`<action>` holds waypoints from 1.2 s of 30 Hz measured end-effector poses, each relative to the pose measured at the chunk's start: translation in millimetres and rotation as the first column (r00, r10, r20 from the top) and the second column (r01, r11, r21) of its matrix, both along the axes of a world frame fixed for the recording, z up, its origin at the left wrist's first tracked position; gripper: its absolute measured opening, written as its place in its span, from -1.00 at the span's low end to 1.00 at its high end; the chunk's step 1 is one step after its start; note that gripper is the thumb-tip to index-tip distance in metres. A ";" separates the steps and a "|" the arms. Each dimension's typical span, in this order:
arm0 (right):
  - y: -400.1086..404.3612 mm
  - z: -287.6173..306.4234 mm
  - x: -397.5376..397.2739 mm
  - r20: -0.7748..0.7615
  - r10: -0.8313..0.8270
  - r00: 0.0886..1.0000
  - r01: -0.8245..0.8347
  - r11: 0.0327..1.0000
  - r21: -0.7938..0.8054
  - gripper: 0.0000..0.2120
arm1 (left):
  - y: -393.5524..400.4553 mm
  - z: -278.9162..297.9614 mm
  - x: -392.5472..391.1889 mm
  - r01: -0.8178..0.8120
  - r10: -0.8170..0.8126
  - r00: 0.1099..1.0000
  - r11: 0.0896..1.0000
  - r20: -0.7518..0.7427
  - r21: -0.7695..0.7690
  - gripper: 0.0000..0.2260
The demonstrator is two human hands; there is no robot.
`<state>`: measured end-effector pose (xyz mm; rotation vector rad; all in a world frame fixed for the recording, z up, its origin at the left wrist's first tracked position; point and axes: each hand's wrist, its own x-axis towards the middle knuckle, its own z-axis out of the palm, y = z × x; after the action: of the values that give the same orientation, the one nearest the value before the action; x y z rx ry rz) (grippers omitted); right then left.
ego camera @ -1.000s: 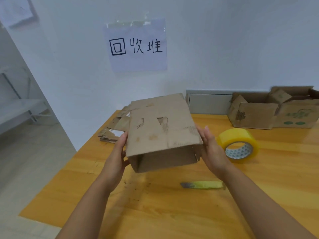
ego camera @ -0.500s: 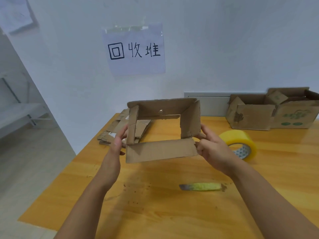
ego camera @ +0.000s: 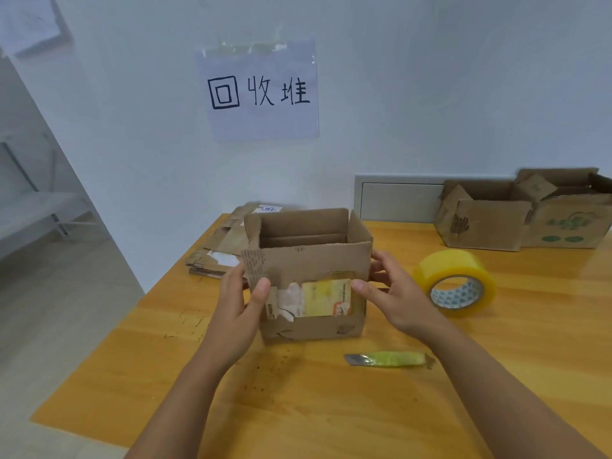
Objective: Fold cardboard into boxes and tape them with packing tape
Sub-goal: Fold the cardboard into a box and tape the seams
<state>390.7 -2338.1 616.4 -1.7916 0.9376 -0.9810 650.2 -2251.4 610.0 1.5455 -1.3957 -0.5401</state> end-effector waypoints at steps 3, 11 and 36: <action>2.5 -1.4 3.7 -0.012 -0.045 0.999 0.044 0.996 -0.076 -0.42 | -1.8 0.3 -2.1 0.000 0.003 0.999 0.996 0.038 -0.087 -0.45; -4.1 -1.3 9.1 -0.045 -0.054 0.998 0.046 0.986 -0.158 -0.64 | -8.7 -1.4 0.8 -0.047 0.061 0.994 0.986 0.086 -0.161 -0.69; -36.5 48.4 27.4 -0.143 0.019 0.990 -0.007 0.997 0.082 -0.20 | -38.2 59.6 15.3 0.097 -0.071 0.978 0.988 -0.198 0.121 -0.36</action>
<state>418.2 -2374.7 664.9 -1.8153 1.0384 -0.8020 665.4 -2289.7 669.5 1.4972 -1.3019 -0.8253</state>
